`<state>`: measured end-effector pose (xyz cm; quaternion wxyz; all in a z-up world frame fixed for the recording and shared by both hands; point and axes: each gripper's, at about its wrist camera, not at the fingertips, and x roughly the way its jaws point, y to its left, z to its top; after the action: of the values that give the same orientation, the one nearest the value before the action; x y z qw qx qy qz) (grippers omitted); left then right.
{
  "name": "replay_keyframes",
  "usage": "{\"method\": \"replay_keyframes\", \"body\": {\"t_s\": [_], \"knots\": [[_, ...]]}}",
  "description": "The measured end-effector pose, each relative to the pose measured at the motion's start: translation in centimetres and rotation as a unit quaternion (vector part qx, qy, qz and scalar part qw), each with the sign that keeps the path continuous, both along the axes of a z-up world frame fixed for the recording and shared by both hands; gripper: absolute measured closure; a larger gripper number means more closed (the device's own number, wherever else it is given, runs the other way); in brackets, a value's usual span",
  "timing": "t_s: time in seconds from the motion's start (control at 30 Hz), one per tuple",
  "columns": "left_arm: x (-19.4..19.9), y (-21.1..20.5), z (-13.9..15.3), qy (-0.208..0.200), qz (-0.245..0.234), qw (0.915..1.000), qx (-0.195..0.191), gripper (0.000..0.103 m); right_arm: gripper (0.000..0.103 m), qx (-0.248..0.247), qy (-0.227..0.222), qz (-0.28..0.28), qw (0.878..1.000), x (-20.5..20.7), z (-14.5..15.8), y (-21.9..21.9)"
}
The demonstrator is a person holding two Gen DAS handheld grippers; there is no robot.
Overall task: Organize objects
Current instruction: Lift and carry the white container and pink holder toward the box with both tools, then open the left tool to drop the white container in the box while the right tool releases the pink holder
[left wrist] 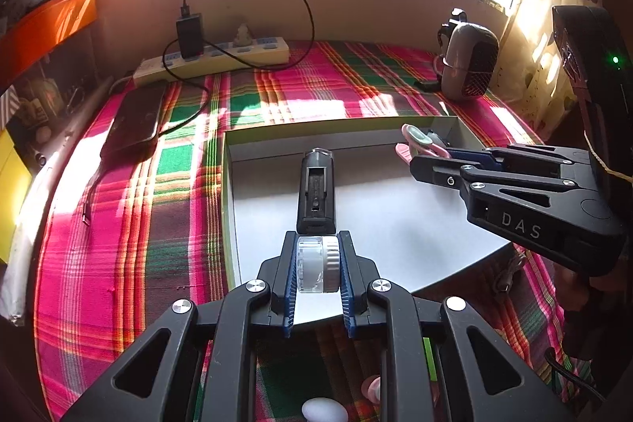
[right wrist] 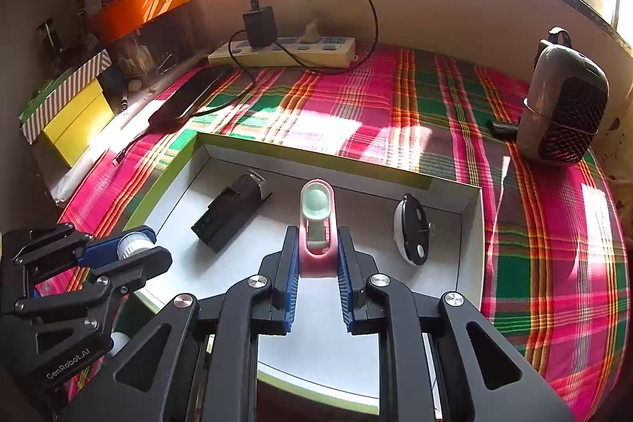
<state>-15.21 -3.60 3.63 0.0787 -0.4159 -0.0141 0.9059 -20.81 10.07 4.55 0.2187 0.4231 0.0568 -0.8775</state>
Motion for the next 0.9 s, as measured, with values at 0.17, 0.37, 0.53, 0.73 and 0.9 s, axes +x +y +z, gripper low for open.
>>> {"method": "replay_keyframes", "body": {"t_s": [0.17,0.37,0.53,0.73,0.9], "knots": [[-0.6,0.2,-0.7,-0.012,-0.001,0.9999,-0.002,0.086,0.084,0.009,-0.013,0.011,1.000,-1.3,-0.7,-0.9],[-1.2,0.3,-1.6,-0.024,-0.002,0.9997,-0.001,0.086,0.084,0.017,-0.024,0.021,0.999,-2.0,-1.5,-1.9],[-1.6,0.1,-2.2,-0.029,0.001,0.9996,-0.003,0.086,0.084,0.026,-0.028,0.023,0.999,-2.5,-1.8,-2.6],[-2.0,0.2,-2.2,-0.028,0.003,0.9995,-0.010,0.086,0.084,0.037,-0.033,0.028,0.998,-3.1,-2.3,-3.4],[-2.2,0.3,-2.2,-0.028,0.002,0.9996,-0.008,0.086,0.084,0.043,-0.035,0.032,0.998,-3.4,-2.6,-4.1]]}}
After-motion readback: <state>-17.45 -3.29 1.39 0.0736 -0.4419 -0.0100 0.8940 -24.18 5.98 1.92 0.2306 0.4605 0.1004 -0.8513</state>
